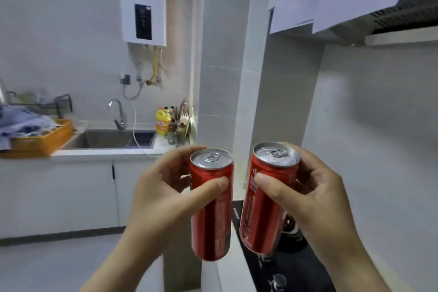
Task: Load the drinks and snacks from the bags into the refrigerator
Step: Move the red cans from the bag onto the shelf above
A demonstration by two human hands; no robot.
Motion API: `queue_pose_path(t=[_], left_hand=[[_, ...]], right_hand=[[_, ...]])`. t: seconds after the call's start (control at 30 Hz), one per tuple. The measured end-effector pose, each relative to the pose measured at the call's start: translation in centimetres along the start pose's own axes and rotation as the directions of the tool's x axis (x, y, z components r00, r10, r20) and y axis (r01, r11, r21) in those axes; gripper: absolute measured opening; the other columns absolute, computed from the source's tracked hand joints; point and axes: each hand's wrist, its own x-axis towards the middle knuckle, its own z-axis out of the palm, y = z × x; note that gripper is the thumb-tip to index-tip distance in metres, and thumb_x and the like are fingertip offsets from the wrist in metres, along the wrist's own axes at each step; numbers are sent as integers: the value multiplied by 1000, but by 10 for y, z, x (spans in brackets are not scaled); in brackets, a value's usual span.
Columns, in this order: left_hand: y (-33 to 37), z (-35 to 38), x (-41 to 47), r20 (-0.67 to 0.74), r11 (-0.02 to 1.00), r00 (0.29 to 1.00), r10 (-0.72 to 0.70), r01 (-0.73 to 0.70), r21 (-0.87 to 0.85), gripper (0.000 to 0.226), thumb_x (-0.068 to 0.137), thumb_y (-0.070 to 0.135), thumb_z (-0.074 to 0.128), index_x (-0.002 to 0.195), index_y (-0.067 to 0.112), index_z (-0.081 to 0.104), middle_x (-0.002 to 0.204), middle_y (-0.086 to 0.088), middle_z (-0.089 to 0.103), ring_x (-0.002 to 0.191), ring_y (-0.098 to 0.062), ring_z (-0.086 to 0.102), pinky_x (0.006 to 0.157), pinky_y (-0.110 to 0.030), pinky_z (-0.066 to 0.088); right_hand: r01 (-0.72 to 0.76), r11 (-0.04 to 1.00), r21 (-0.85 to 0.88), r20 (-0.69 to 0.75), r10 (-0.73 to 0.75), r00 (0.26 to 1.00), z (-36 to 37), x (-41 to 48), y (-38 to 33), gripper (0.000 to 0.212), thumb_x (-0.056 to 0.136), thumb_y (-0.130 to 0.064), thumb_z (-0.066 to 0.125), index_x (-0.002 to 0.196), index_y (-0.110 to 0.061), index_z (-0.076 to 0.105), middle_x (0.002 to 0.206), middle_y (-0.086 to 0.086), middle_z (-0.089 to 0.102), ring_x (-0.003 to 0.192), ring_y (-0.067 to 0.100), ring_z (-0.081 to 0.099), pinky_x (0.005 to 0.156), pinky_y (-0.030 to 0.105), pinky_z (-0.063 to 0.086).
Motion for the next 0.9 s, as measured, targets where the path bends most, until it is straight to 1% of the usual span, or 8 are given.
queue_pose_path(t=[0.07,0.17,0.27,0.33,0.57,0.7,0.8,0.9], left_hand=[[5,-38,2,-59,999,998,21,-19,37,56,49,35,83,103,27,69,98,1,74,92,-18,70,84,-41,55],[17,-97,3,-141,993,988,67,-51,109,56,50,33,84,103,27,69,99,1,74,93,-19,70,84,-41,55],[31,-153,-1,-223,983,969,106,-69,168,56,48,34,84,102,27,70,98,2,74,92,-19,71,82,-38,54],[39,-188,-8,-270,975,954,128,-72,209,55,48,35,83,100,29,70,98,3,74,92,-17,71,81,-35,55],[56,-288,-38,-412,940,897,161,-13,340,57,49,37,83,103,29,69,98,2,74,92,-18,71,82,-40,55],[68,-330,-54,-510,917,839,190,34,398,56,50,37,83,103,28,69,97,1,74,90,-19,71,83,-42,55],[76,-355,-69,-600,896,768,225,80,437,56,48,39,83,101,28,70,95,2,75,88,-17,71,78,-36,56],[85,-376,-82,-666,865,698,263,136,484,56,47,40,84,100,31,70,94,2,75,87,-17,71,79,-36,56]], right_hand=[[13,998,58,62,-17,998,38,11,-6,46,62,-30,81,106,-32,69,97,-6,74,91,11,70,74,30,58],[36,990,138,156,-57,986,97,24,-17,44,61,-27,81,104,-34,70,97,-6,74,91,11,70,76,31,59],[53,979,197,244,-101,965,158,32,-29,49,60,-29,84,107,-30,70,101,-4,74,94,14,70,84,39,57],[70,969,238,288,-140,948,196,34,-37,53,58,-35,85,109,-30,70,104,-5,74,98,14,69,88,41,55],[84,921,380,399,-245,884,305,35,-57,49,56,-38,83,104,-36,71,100,-10,74,96,9,69,83,32,53],[47,895,445,480,-282,831,363,35,-69,48,59,-28,84,105,-30,72,103,-9,73,98,10,68,86,36,54],[25,863,505,554,-346,757,404,37,-79,45,62,-25,85,105,-30,72,104,-6,73,99,13,69,88,40,54],[-6,811,586,590,-421,689,443,38,-92,42,62,-24,86,101,-32,73,99,-5,74,95,13,70,84,34,56]])
